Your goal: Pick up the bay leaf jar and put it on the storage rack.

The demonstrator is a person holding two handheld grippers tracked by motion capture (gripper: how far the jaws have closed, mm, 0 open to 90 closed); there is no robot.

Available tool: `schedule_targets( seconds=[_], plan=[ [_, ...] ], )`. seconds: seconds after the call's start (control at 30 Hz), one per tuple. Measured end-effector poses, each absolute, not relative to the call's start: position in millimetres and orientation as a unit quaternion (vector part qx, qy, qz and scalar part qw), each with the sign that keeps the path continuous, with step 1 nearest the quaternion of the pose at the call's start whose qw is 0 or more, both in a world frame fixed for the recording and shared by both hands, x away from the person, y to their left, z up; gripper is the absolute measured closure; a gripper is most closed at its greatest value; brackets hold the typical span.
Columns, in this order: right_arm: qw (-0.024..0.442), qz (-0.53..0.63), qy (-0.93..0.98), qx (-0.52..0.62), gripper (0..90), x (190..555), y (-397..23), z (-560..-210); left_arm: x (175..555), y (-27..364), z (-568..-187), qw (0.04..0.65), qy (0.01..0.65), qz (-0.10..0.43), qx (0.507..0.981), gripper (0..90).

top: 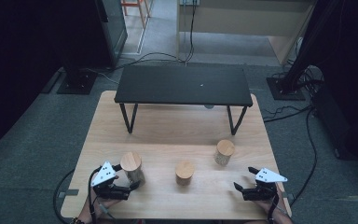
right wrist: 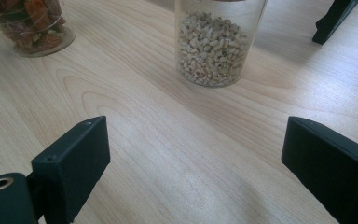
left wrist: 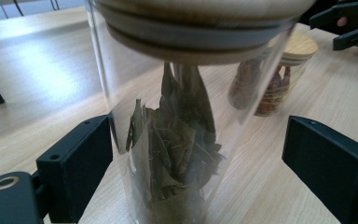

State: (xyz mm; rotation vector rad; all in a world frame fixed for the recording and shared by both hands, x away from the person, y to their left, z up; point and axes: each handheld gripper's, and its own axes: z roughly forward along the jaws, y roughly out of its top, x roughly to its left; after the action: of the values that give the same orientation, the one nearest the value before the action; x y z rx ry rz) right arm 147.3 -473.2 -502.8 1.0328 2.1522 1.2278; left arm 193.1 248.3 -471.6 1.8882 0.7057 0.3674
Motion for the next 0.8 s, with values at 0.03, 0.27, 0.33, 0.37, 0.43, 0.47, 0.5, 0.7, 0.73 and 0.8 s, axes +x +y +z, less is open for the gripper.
schedule_targets(
  seconds=[0.03, 0.27, 0.33, 0.37, 0.43, 0.47, 0.5, 0.7, 0.73, 0.8],
  plan=[
    [0.227, 0.445, 0.781, 0.374, 7.5, 147.4, -473.1, -502.7, 194.3, 246.4, -474.1, 0.52, 0.297, 0.149, 0.787, 8.6],
    [0.226, 0.445, 0.781, 0.375, 7.5, 147.5, -472.9, -502.6, 197.7, 243.3, -480.4, 0.512, 0.306, 0.149, 0.789, 8.7],
    [0.226, 0.445, 0.781, 0.375, 7.5, 147.5, -473.0, -502.6, 198.1, 241.3, -481.7, 0.506, 0.308, 0.152, 0.791, 8.7],
    [0.226, 0.445, 0.781, 0.375, 7.5, 147.5, -473.0, -502.6, 198.1, 241.3, -481.7, 0.506, 0.308, 0.152, 0.791, 8.7],
    [0.226, 0.445, 0.781, 0.375, 7.5, 147.6, -473.0, -502.7, 198.7, 239.7, -483.0, 0.503, 0.309, 0.153, 0.793, 8.7],
    [0.226, 0.445, 0.781, 0.374, 7.5, 147.6, -473.0, -502.6, 199.1, 238.2, -483.7, 0.498, 0.311, 0.156, 0.794, 8.7],
    [0.226, 0.445, 0.781, 0.374, 7.5, 147.5, -473.1, -502.7, 199.2, 237.6, -484.1, 0.496, 0.314, 0.156, 0.795, 8.7],
    [0.226, 0.445, 0.782, 0.373, 7.5, 147.5, -473.3, -502.8, 198.2, 240.1, -483.4, 0.497, 0.329, 0.156, 0.788, 0.0],
    [0.226, 0.445, 0.782, 0.373, 7.5, 147.5, -473.4, -502.8, 195.0, 242.4, -483.6, 0.503, 0.336, 0.163, 0.78, 0.0],
    [0.226, 0.445, 0.782, 0.373, 7.5, 147.5, -473.4, -502.8, 198.9, 248.4, -482.3, 0.512, 0.33, 0.149, 0.779, 0.0]
  ],
)
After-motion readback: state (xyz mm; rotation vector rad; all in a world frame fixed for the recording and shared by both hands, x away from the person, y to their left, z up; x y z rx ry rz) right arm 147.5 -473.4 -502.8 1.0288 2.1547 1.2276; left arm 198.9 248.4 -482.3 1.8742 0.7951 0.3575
